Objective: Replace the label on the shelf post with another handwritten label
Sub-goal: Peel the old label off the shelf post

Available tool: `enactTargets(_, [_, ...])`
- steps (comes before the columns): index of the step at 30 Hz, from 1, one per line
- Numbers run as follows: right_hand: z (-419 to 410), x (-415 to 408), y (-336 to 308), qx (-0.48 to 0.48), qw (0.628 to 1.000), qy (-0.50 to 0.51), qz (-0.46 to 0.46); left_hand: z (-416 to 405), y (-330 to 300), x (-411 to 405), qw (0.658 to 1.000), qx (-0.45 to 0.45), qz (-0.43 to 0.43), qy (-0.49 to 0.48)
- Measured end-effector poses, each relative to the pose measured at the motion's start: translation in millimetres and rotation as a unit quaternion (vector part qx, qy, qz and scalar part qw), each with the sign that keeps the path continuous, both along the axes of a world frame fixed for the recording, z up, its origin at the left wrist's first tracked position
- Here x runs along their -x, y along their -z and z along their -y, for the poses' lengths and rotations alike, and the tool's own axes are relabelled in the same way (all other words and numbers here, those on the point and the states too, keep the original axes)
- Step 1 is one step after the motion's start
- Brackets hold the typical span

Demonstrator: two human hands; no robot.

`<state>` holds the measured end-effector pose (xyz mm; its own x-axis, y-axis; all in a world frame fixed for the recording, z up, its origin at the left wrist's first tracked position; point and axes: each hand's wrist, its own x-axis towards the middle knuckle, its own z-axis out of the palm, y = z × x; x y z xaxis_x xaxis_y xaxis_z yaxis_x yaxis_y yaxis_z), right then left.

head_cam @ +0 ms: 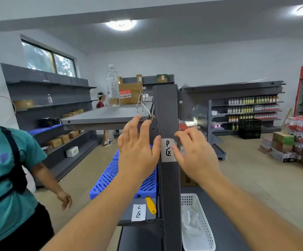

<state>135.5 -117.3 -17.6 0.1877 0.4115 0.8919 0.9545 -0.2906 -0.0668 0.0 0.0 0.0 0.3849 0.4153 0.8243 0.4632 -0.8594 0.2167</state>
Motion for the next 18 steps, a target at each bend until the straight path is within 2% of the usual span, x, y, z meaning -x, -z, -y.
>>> enactTargets(11, [-1.7,0.3,-3.5,0.022,0.999,0.006,-0.034,-0.2,3.0,-2.1,0.998,-0.048,0.017,0.024])
enactTargets(18, [1.5,5.2,-1.7,0.064,0.995,-0.038,-0.073,2.7,4.7,-4.9,0.998,-0.062,0.015,0.018])
